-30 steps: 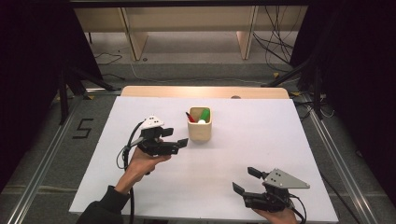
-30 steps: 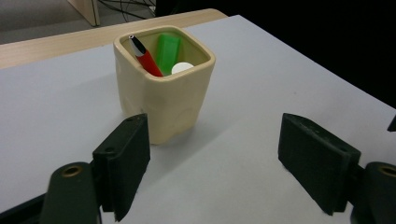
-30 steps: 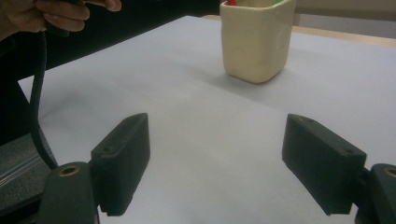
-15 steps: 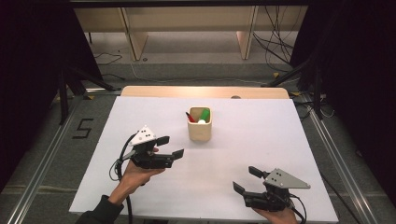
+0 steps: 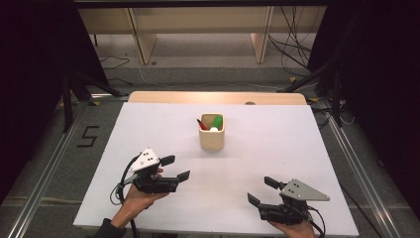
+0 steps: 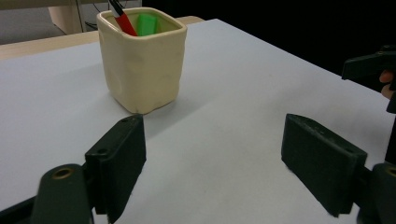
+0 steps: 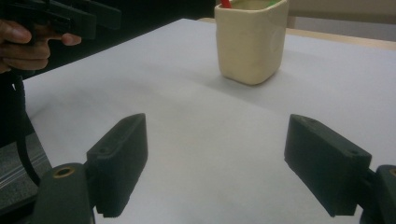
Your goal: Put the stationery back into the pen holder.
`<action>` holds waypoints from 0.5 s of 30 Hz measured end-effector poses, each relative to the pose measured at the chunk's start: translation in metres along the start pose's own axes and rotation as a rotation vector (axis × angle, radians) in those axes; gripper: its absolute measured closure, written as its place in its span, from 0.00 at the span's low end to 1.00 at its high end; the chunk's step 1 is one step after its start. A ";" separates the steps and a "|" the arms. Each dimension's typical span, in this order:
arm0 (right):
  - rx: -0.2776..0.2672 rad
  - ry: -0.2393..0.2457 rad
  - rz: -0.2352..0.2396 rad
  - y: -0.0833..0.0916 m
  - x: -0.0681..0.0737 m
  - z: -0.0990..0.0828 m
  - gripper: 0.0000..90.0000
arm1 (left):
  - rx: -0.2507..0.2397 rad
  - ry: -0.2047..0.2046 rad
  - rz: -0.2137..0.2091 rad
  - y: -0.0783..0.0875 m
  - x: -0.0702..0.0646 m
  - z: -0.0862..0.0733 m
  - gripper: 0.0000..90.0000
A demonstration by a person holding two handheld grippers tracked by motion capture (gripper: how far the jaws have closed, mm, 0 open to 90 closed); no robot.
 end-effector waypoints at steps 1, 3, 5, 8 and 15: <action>0.000 0.000 0.001 0.000 0.000 0.000 0.25 | -0.001 0.002 0.006 0.001 0.000 -0.002 0.24; 0.000 0.000 0.001 0.000 0.000 0.000 0.25 | -0.003 0.003 0.017 0.004 0.001 -0.007 0.24; 0.000 0.002 -0.001 0.000 0.000 0.000 0.25 | -0.005 0.000 0.023 0.006 0.002 -0.011 0.24; 0.002 0.002 0.000 0.001 0.000 0.000 0.25 | 0.015 -0.026 0.043 0.009 0.002 -0.014 0.24; 0.001 0.004 -0.005 0.000 0.000 -0.001 0.25 | -0.012 -0.034 0.036 0.015 -0.002 -0.018 0.24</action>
Point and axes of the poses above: each handheld gripper's, and its own axes: y roughly backward along the jaws, z roughly out of its top, x roughly to its left, the point moved 8 cm from there along -y, roughly forward along the jaws, and after that the axes turned 4 degrees about -z, right-handed, at the moved point
